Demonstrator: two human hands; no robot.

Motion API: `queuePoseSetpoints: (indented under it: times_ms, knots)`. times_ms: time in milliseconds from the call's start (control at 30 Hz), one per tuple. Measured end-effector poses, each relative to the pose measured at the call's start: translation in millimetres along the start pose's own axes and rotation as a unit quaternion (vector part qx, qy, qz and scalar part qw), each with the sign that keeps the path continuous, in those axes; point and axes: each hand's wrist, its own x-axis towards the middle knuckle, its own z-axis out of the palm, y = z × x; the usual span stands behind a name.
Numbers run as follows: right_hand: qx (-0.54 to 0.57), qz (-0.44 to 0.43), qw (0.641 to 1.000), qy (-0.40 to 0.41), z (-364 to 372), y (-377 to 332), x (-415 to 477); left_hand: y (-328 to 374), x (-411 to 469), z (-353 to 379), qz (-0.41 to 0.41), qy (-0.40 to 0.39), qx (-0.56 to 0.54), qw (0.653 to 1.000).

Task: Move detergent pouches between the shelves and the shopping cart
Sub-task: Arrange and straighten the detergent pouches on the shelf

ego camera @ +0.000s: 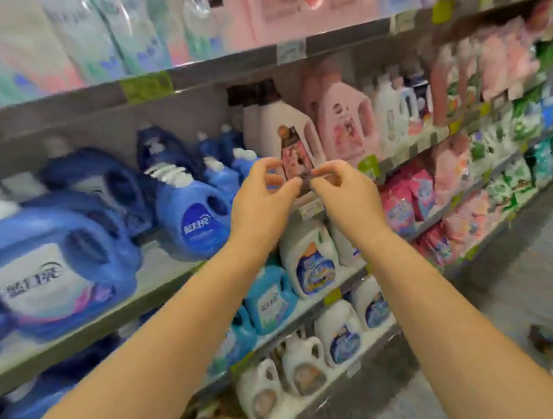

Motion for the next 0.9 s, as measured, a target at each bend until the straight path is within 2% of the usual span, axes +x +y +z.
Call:
queuePoseSetpoints:
  times_ms: [367, 633, 767, 900]
  knots:
    - [0.064, -0.203, 0.972, -0.101, 103.4, -143.0, 139.5, 28.2, 128.2, -146.3, 0.060, 0.174, 0.088, 0.979]
    - [0.080, -0.273, 0.936, -0.208, 193.3, -225.9, 230.2, 20.2, 203.5, -250.6, 0.024, 0.266, 0.188, 0.945]
    - [-0.013, -0.312, 0.919, -0.243, 250.0, -259.4, 267.0, 0.8, 241.1, -316.4, -0.042, 0.278, 0.230, 0.932]
    - [-0.140, -0.365, 0.890, -0.236, 299.5, -295.0, 291.6, -27.8, 285.0, -375.3, -0.102, 0.282, 0.265, 0.917]
